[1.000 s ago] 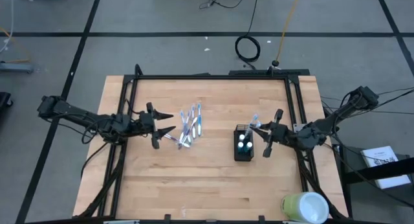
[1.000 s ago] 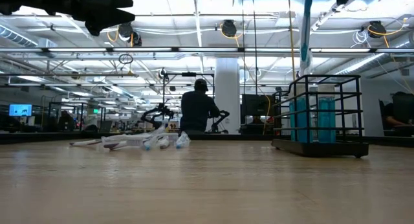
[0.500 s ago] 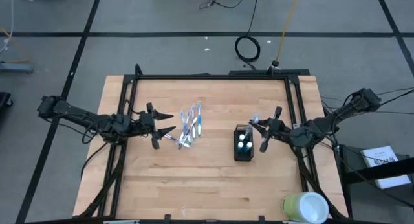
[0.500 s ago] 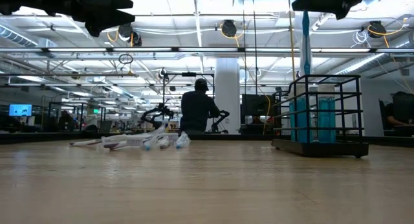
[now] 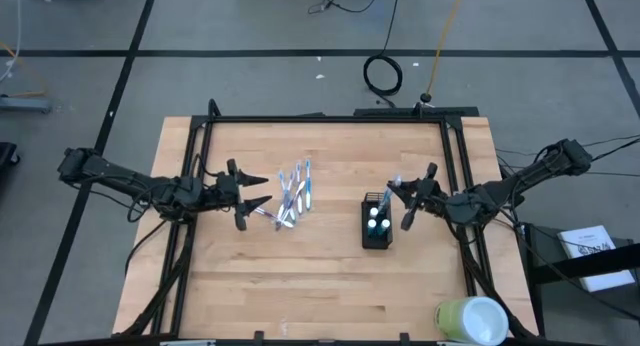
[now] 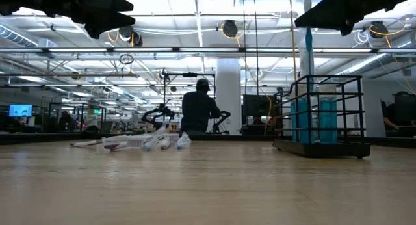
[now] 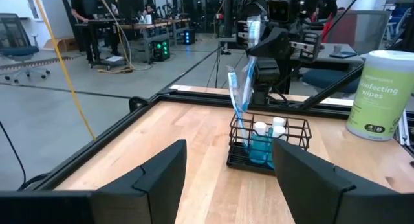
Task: Pick & Place toothbrushing station
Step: Put the blue toothbrush into the black organizer
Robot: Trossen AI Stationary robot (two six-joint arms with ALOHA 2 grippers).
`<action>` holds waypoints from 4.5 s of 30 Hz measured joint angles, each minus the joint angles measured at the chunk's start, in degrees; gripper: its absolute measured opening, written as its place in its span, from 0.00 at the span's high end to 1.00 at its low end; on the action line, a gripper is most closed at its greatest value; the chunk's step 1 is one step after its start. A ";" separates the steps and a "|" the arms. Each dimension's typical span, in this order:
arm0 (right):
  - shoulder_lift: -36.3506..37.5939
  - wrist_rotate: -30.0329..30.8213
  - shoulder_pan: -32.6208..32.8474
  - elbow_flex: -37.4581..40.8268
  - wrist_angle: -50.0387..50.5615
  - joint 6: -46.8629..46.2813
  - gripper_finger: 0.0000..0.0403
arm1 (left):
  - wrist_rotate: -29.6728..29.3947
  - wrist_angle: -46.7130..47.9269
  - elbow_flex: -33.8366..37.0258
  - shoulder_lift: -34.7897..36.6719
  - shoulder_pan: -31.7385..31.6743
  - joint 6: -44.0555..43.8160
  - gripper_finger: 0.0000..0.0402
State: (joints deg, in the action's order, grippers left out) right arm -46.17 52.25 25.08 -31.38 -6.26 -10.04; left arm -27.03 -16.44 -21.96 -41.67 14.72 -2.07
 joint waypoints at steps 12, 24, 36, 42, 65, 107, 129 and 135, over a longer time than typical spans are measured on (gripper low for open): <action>-1.48 -1.53 0.00 0.00 -0.43 -2.53 0.97 | -0.02 0.28 0.00 0.00 0.00 -0.07 0.42; -4.56 -1.43 0.00 0.00 -2.34 -4.28 0.97 | -0.04 0.33 0.00 0.00 0.00 -0.45 0.42; -6.19 -1.21 0.00 7.74 -21.44 1.41 0.97 | -0.04 0.43 -0.02 0.00 0.00 -0.74 0.42; -6.19 -1.31 0.00 9.28 -23.08 1.51 0.97 | -0.07 0.43 -0.02 0.00 0.00 -0.87 0.42; -6.19 -1.36 0.00 13.54 -23.10 -5.82 0.97 | -0.09 0.39 -0.04 -0.01 0.00 -0.92 0.42; -13.50 -1.46 0.00 14.84 -25.27 -10.76 0.97 | -0.09 0.40 -0.04 -0.02 0.00 -1.25 0.42; -13.94 -1.63 0.00 14.82 -25.20 -11.84 0.94 | -0.09 0.89 -0.04 -0.02 -0.02 -1.25 0.42; -13.94 -1.88 0.02 14.82 -25.22 -11.41 0.86 | -0.09 0.89 -0.04 -0.02 0.00 -1.46 0.42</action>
State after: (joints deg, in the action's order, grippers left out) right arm -60.12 50.37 25.10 -16.56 -31.48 -21.45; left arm -27.11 -15.55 -22.00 -41.69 14.72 -3.53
